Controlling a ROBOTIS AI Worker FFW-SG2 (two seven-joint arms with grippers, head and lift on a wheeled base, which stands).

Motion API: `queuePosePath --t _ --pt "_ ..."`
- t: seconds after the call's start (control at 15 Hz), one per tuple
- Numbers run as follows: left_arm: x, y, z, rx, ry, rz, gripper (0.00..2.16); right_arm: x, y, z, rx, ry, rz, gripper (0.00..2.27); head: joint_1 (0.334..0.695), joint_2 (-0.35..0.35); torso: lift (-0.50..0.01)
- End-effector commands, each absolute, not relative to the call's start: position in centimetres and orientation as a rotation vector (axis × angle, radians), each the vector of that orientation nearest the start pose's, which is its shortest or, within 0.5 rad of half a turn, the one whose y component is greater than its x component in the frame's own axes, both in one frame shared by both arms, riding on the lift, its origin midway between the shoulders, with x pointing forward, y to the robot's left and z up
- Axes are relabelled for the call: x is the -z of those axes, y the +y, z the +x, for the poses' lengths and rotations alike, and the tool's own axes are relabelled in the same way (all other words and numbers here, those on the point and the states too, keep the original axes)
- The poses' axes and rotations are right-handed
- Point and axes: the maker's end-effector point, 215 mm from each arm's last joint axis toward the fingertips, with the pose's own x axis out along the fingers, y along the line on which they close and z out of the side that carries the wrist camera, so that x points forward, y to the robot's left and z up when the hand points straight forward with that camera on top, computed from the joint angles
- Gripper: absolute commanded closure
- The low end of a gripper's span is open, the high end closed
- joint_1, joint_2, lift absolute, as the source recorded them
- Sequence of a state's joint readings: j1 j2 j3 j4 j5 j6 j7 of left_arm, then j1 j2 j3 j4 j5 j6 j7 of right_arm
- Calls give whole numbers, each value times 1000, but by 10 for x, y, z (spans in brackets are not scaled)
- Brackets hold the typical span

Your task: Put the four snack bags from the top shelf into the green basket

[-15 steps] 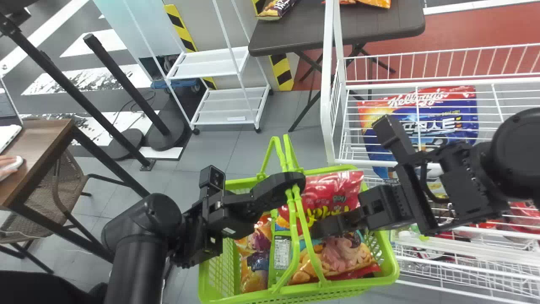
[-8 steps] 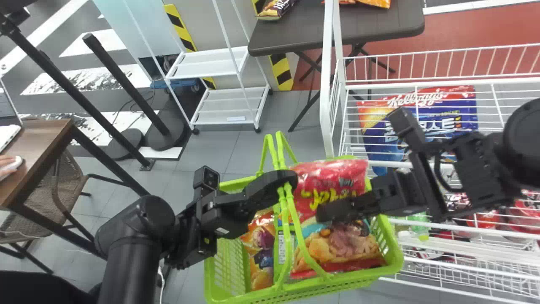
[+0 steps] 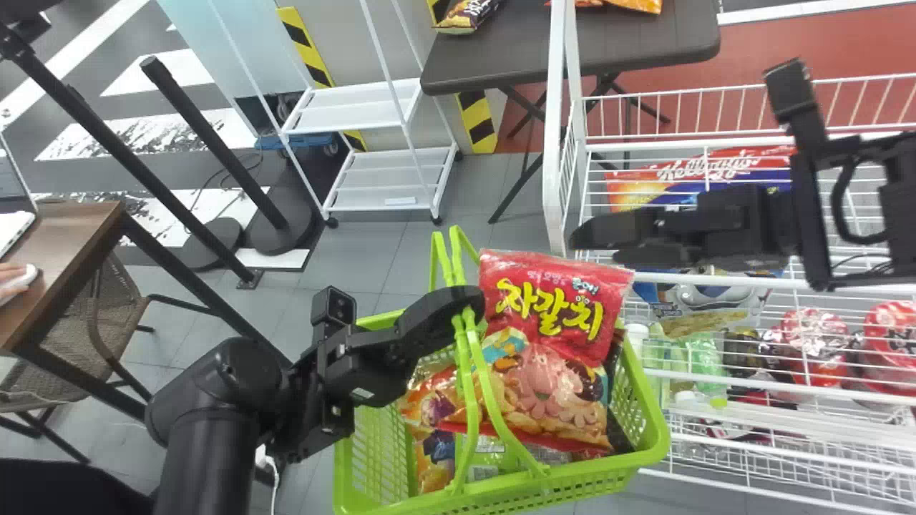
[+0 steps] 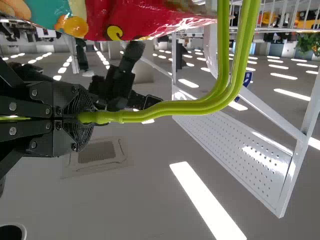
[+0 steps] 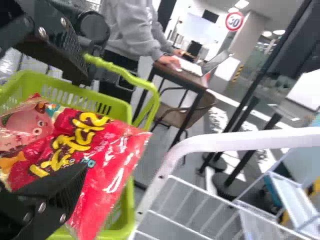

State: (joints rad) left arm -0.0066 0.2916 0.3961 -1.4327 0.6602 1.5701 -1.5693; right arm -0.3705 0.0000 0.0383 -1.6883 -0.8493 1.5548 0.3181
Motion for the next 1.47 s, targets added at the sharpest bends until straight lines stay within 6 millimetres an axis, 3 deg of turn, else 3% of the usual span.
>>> queuePosePath --t 0.0,0.2,0.27,0.4,0.53,0.73,0.93,1.13,1.4 --pt "321 233 358 1195 625 -1609 2145 320 21 462 -947 912 482 33 695 350 0" --pt "321 238 358 1187 620 -1606 2145 398 -41 464 -607 954 158 33 695 323 0" --pt "321 238 357 1189 618 -1609 2145 399 -56 481 -538 872 108 33 695 303 0" --pt "321 239 354 1189 618 -1613 2145 397 -74 503 -456 712 45 33 695 263 0" --pt "322 243 351 1180 618 -1614 2145 379 -97 519 -402 560 32 36 695 228 0" --pt "325 247 346 1169 624 -1618 2145 353 -135 523 -332 356 26 36 695 183 0" --pt "328 248 343 1160 627 -1622 2145 359 -191 506 -238 271 12 36 695 131 0" --pt "329 247 341 1159 631 -1625 2145 364 -238 475 -165 204 0 36 695 61 0" --pt "329 248 335 1162 629 -1635 2145 358 -254 448 -153 127 3 36 695 5 0"
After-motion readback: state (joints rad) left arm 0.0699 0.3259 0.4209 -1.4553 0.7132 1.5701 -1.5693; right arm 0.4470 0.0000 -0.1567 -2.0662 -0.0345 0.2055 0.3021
